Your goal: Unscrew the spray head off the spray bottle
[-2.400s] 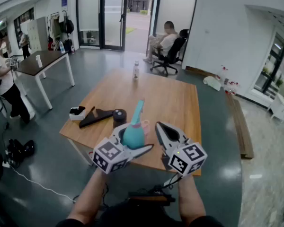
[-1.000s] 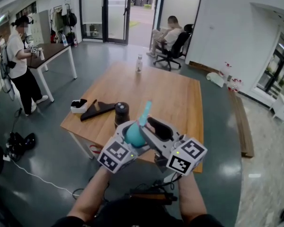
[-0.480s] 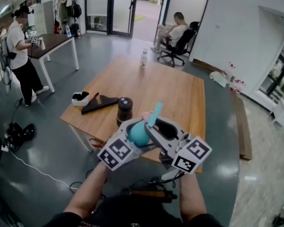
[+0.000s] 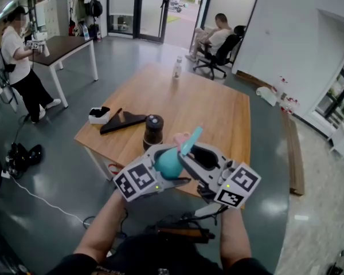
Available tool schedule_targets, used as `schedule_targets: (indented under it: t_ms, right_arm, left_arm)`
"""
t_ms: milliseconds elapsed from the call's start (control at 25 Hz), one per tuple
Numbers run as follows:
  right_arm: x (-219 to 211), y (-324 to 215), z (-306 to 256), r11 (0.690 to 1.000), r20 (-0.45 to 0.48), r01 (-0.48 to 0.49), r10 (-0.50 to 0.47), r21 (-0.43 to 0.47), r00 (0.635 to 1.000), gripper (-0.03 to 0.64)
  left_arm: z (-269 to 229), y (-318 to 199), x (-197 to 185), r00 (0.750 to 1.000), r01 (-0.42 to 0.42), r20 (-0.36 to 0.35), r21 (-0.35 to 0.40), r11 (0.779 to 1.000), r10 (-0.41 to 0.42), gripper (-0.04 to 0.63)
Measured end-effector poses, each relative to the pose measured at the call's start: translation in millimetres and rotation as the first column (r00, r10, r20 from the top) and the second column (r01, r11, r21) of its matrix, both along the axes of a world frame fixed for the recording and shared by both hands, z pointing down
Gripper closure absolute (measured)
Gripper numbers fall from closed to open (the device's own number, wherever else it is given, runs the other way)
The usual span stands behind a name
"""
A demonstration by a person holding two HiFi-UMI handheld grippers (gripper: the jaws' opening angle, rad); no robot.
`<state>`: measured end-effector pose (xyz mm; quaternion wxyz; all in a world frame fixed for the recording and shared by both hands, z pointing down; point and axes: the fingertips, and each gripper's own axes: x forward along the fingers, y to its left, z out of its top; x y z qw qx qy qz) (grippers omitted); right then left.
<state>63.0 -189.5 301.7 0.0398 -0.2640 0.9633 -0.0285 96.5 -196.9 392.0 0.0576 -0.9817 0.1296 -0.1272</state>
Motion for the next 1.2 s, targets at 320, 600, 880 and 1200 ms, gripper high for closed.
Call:
schedule_targets:
  t_ms: [320, 600, 880, 1200]
  right_arm:
    - [-3, 17, 0, 0.992, -0.012, 0.125, -0.124, 0.019, 0.992, 0.483]
    - [-1, 30, 2, 0.979, -0.002, 0.201, -0.201, 0.028, 0.98, 0.482]
    - [6, 11, 1, 1.0, -0.006, 0.005, -0.005, 0.021, 1.0, 0.453]
    - [8, -1, 0, 0.993, 0.091, -0.114, 0.118, -0.041, 0.989, 0.453]
  left_arm:
    - [0, 24, -2, 0.986, -0.165, 0.005, -0.035, 0.986, 0.165, 0.161]
    - [1, 41, 0, 0.965, -0.263, -0.005, -0.047, 0.964, 0.263, 0.161]
    - [-4, 8, 0, 0.996, -0.048, -0.07, -0.011, 0.999, 0.047, 0.16]
    - [-5, -18, -11, 0.984, 0.165, -0.076, 0.029, 0.986, -0.162, 0.16]
